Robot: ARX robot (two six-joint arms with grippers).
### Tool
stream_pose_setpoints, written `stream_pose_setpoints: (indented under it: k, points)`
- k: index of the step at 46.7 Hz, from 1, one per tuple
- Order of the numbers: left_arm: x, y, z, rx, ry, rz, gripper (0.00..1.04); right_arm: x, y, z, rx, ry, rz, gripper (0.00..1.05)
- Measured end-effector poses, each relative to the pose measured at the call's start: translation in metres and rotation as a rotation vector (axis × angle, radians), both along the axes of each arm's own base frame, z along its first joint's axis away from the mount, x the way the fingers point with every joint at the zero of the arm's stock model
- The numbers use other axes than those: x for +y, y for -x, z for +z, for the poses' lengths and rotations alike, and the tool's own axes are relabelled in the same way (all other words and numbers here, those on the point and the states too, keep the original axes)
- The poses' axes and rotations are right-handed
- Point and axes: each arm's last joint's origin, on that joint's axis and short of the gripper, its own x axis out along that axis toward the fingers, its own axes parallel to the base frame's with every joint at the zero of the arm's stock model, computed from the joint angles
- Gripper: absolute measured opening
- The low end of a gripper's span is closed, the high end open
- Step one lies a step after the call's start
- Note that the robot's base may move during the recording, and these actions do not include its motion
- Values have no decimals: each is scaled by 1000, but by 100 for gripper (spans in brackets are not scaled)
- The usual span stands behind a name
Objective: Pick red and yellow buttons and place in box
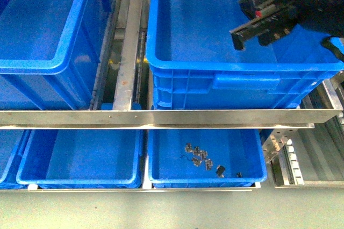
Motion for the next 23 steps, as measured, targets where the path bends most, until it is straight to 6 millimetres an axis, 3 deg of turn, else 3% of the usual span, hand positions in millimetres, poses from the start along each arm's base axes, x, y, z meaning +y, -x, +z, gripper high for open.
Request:
stream_pose_setpoints:
  k: [4,10,18,23]
  points:
    - [2,0,-4,219,142,-121,15,9,-27,-3,8,0,4,34]
    - [12,-1,-14,440,369,-126,32,19,-60,-11,31,13,-9,34]
    - [28,0,-18,456,459,-80,61,27,-128,-34,97,53,-69,34]
    - [40,-1,-22,466,466,-42,84,32,-174,-45,123,79,-106,34]
